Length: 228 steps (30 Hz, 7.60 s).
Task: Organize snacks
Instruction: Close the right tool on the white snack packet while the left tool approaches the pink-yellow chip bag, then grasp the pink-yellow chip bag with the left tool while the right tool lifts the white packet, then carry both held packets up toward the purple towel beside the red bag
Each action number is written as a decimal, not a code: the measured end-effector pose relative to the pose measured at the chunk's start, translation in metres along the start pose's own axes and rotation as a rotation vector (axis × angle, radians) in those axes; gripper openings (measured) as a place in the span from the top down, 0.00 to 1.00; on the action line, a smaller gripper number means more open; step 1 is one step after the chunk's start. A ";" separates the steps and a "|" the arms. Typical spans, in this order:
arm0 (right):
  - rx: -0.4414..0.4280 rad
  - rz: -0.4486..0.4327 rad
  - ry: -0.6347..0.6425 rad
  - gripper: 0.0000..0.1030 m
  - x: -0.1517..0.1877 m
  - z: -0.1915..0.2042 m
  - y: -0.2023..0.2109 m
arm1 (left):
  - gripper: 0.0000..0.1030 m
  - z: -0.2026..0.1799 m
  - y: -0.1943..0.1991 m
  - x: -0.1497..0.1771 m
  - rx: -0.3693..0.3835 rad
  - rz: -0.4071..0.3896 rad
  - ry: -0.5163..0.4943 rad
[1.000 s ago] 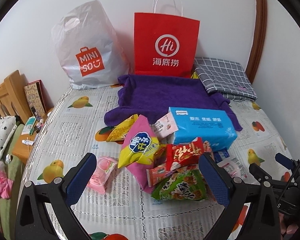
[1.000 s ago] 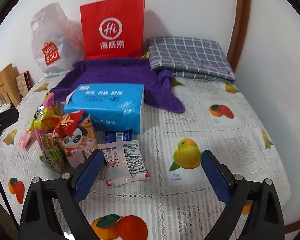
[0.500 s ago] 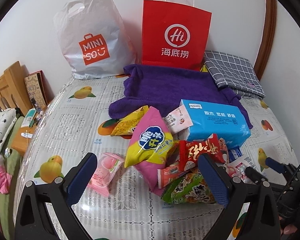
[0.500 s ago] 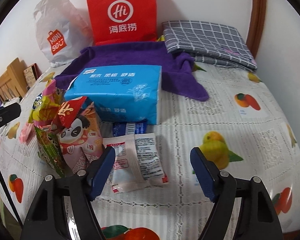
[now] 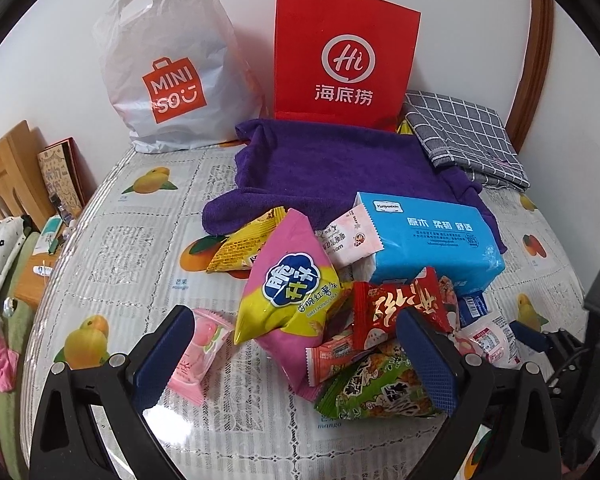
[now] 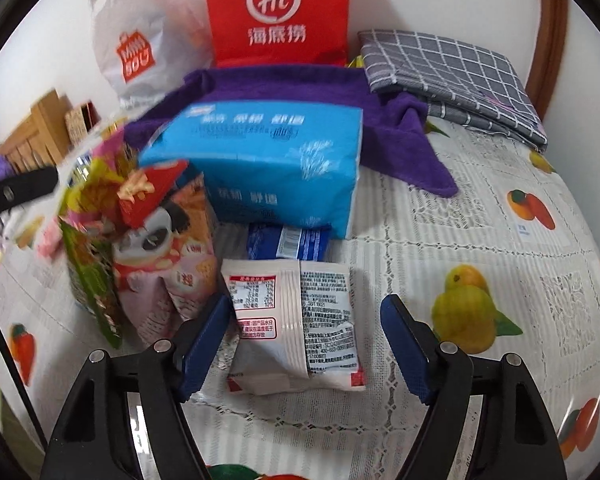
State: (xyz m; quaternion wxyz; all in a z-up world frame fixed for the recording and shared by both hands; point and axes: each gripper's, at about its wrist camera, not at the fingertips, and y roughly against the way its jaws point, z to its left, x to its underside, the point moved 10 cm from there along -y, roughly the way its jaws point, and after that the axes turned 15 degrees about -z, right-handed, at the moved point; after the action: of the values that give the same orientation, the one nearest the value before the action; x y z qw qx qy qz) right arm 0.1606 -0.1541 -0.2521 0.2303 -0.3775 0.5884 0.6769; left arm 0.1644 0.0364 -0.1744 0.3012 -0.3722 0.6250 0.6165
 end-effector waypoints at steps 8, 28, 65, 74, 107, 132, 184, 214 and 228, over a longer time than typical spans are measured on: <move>-0.018 -0.010 -0.011 0.34 0.000 0.003 -0.008 | 0.02 0.008 -0.010 0.006 0.009 0.029 0.017; 0.059 -0.064 -0.066 0.45 -0.016 -0.034 0.000 | 0.02 0.031 -0.012 0.017 0.059 0.056 0.079; 0.075 -0.011 -0.060 0.42 -0.005 -0.056 -0.004 | 0.43 0.005 -0.049 0.006 0.083 0.066 0.009; 0.073 0.013 -0.020 0.28 0.005 -0.051 0.007 | 0.45 0.015 -0.029 0.002 0.061 0.040 0.028; 0.091 -0.136 -0.104 0.49 -0.038 -0.037 0.078 | 0.47 0.013 0.037 -0.028 0.116 -0.026 0.100; 0.035 -0.198 -0.091 0.49 -0.132 -0.030 0.062 | 0.47 -0.039 0.015 -0.103 0.201 -0.038 0.061; -0.067 -0.252 -0.072 0.48 -0.279 -0.045 -0.046 | 0.47 -0.027 -0.083 -0.186 0.146 -0.020 0.030; -0.046 -0.196 -0.072 0.48 -0.273 -0.071 -0.106 | 0.47 -0.011 -0.151 -0.177 0.140 0.049 0.052; -0.057 -0.162 -0.056 0.48 -0.263 -0.073 -0.119 | 0.47 -0.011 -0.177 -0.172 0.127 0.079 0.029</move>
State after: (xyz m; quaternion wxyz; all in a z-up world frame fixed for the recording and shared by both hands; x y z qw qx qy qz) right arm 0.4279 -0.1664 -0.1225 0.2898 -0.4110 0.5300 0.6828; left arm 0.4067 0.0478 -0.1269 0.2905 -0.3361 0.6814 0.5817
